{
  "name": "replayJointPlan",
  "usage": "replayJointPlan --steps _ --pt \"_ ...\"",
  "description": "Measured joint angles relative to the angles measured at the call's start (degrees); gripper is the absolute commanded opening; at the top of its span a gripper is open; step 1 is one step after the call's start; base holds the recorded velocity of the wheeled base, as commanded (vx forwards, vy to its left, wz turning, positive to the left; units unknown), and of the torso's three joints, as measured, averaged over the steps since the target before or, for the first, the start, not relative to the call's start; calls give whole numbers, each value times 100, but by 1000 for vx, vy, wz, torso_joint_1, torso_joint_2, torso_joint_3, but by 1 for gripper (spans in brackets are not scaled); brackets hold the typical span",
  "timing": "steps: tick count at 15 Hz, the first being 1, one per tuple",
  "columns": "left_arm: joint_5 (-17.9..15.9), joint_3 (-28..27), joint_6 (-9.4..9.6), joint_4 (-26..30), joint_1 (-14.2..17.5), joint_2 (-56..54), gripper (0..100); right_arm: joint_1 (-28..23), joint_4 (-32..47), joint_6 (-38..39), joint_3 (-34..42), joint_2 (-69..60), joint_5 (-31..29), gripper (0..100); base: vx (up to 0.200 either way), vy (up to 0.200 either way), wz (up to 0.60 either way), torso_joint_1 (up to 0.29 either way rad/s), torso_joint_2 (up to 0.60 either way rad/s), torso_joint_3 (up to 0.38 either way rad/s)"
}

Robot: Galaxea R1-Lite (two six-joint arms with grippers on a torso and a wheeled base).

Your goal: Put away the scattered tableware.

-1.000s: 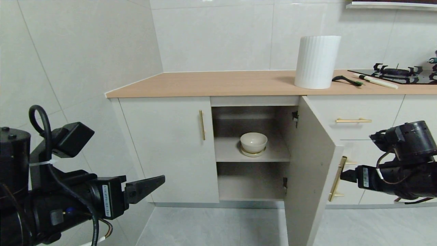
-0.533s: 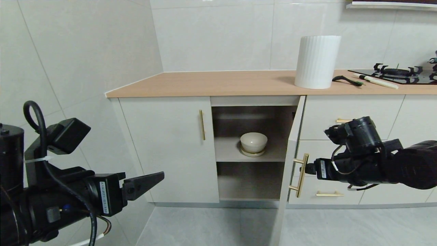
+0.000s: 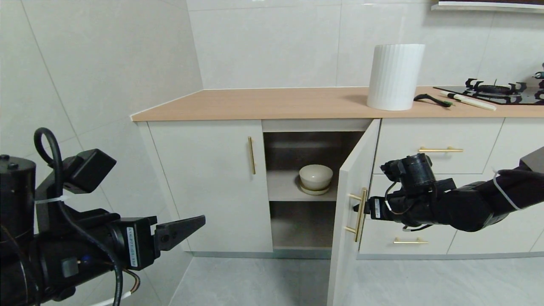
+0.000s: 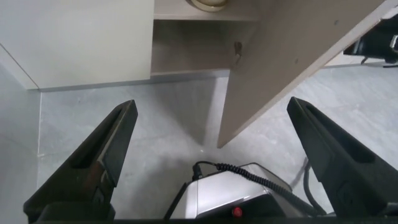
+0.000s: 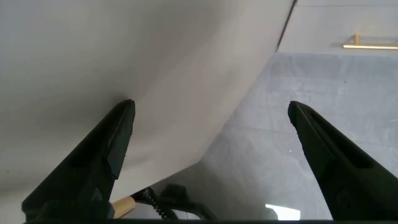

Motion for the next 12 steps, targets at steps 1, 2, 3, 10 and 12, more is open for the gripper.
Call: replayJointPlan --steps 1,2,3,10,12 --pt "0 10 0 1 0 1 100 2 -80 15 -20 43 -5 100 0 0 0 0 0 0" --pt "0 11 2 1 -2 0 100 2 -146 24 -26 80 -5 100 0 0 0 0 0 0" --pt "0 16 0 0 0 0 100 13 -274 68 -26 130 -13 100 0 0 0 0 0 0" --pt "-9 41 17 63 2 12 100 260 -1317 534 -34 684 -71 100 171 0 0 4 3 2" --pt "-9 41 17 63 2 17 100 301 -1325 707 -63 773 -71 100 200 0 0 2 5 2"
